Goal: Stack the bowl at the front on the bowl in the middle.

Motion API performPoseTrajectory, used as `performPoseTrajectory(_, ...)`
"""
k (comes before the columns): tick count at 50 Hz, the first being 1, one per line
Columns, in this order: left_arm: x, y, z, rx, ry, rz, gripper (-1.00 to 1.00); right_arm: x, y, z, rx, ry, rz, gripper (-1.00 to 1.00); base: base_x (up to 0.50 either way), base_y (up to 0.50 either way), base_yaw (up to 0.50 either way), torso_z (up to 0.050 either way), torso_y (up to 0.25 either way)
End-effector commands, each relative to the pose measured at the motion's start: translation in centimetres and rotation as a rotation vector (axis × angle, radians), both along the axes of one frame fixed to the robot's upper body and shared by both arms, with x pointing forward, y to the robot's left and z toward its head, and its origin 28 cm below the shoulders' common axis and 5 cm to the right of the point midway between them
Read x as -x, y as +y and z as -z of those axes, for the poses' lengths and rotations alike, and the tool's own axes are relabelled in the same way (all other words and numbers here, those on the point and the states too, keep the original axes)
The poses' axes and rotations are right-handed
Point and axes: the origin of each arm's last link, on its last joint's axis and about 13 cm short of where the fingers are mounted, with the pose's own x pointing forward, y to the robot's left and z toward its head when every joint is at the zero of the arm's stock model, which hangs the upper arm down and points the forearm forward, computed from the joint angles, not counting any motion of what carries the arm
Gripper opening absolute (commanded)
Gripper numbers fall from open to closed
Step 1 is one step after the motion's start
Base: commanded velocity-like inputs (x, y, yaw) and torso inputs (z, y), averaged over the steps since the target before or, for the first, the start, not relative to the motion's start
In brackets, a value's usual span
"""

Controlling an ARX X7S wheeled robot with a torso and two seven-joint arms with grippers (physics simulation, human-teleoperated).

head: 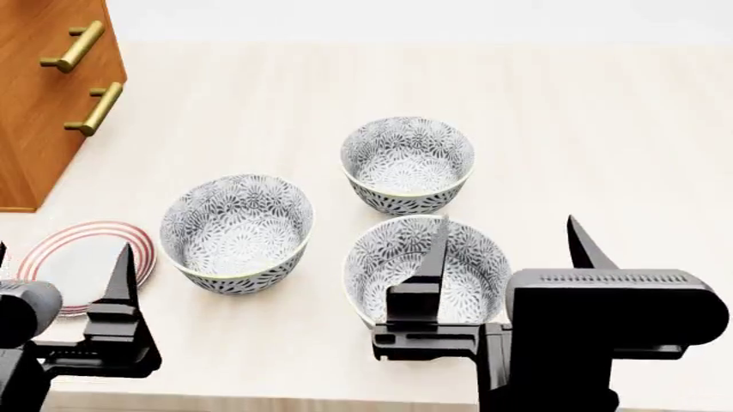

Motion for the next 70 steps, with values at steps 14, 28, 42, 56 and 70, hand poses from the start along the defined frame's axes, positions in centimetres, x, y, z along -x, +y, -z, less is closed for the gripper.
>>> performPoseTrajectory(14, 0.1, 0.3, -1.2, -0.021, -0.047, -0.014, 1.00, -0.6, 0.5, -0.4, 0.015, -0.042, 0.069, 1.00, 0.00, 0.28, 0.00, 0.000, 0.000)
performPoseTrajectory(28, 0.1, 0.5, -0.9, -0.018, -0.038, -0.012, 1.00, -0.7, 0.8, 0.1, 0.015, -0.050, 0.048, 1.00, 0.00, 0.32, 0.00, 0.000, 0.000)
performPoseTrajectory(42, -0.1, 0.4, -0.8, -0.019, -0.043, -0.016, 1.00, -0.9, 0.7, 0.2, 0.007, -0.027, 0.030, 1.00, 0.13, -0.03, 0.00, 0.000, 0.000)
performPoseTrajectory(56, -0.3, 0.3, -0.7, -0.027, -0.047, -0.013, 1.00, -0.7, 0.6, -0.3, 0.006, -0.047, 0.046, 1.00, 0.50, -0.07, 0.00, 0.000, 0.000)
performPoseTrajectory(70, -0.2, 0.2, -0.6, -0.034, -0.047, -0.013, 1.00, -0.7, 0.5, -0.2, 0.012, -0.039, 0.049, 1.00, 0.50, -0.07, 0.00, 0.000, 0.000)
